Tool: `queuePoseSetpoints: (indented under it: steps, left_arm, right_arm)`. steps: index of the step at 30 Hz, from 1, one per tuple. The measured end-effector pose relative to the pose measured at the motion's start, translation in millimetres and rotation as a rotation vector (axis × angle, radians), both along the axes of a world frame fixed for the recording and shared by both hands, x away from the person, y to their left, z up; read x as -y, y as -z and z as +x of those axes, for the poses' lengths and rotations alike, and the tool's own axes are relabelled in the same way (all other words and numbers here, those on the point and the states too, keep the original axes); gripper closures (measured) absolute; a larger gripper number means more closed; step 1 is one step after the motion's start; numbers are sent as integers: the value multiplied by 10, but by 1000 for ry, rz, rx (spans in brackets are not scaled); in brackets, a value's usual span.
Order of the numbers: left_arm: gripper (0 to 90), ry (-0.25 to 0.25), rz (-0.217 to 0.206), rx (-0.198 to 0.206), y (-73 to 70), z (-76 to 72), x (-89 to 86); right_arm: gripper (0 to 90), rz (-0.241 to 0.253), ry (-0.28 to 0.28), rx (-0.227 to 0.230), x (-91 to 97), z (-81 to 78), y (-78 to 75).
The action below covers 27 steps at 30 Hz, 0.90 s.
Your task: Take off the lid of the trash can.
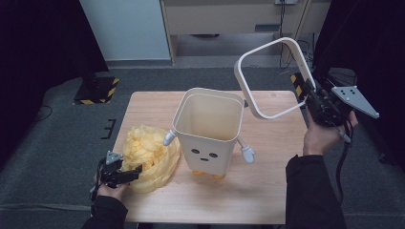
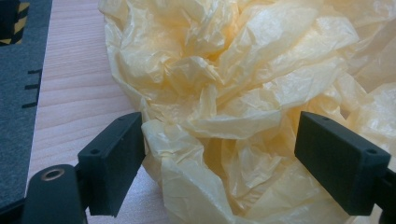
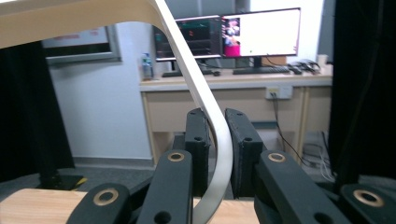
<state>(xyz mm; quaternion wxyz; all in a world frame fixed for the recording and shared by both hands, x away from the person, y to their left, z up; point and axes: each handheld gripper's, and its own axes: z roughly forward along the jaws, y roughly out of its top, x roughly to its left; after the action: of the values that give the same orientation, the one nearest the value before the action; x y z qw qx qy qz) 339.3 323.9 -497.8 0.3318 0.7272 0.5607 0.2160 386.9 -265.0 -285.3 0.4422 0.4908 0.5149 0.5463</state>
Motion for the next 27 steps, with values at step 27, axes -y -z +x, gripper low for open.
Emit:
queuePoseSetpoints:
  steps: [27]
  left_arm:
    - [155,2,6,-4,7,4,8]
  right_arm:
    - [804,0,96,-241,293,40,1189]
